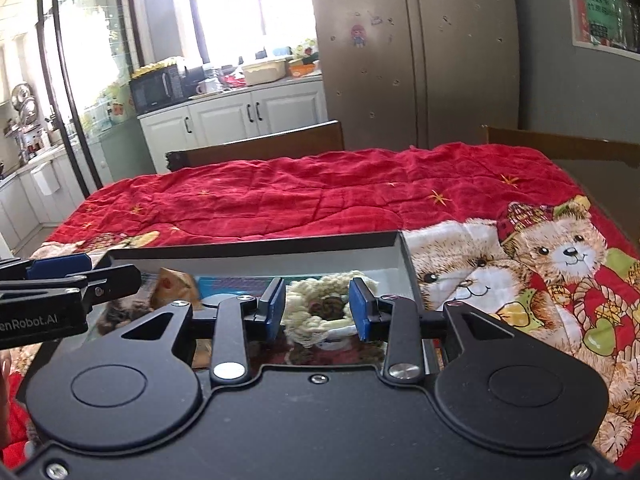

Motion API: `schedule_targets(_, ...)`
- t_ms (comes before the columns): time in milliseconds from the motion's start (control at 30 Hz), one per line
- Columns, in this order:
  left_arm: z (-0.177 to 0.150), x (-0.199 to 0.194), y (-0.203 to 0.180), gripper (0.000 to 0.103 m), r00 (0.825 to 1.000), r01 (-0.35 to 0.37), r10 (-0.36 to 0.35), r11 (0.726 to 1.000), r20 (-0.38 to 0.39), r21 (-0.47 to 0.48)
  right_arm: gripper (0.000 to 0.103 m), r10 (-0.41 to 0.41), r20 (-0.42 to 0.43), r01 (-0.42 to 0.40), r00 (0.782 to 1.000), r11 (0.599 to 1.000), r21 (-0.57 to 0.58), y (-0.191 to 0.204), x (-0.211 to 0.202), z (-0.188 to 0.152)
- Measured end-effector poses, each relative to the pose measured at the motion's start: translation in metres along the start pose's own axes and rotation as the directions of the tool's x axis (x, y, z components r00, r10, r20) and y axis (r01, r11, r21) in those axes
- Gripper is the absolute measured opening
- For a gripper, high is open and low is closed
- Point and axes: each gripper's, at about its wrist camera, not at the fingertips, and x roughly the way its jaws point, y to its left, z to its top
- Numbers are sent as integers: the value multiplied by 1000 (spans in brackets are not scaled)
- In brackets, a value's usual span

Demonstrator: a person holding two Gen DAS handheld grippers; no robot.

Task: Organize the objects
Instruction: 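Lower and release the pyramid with the left gripper while the right releases the cream ring, then lift both open grippers out of the tray toward the loose rings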

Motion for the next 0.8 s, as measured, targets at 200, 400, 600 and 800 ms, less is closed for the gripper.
schedule_targets(200, 2, -24, 9, 79, 1000, -22, 22, 1000, 21, -10, 34, 33, 10, -32, 999, 999, -32, 11, -20, 2)
schedule_targets(400, -1, -49, 16, 80, 999, -37, 38, 999, 37, -7, 34, 50, 16, -49, 999, 996, -68, 21, -39, 1)
schedule_targets(600, -8, -74, 18, 83, 997, -44, 43, 999, 58, 15, 34, 53, 20, -51, 998, 993, -106, 31, -60, -3)
schedule_targets(800, -17, -99, 18, 83, 996, -42, 38, 998, 78, 45, 35, 57, 23, -53, 998, 987, -154, 40, -84, -14)
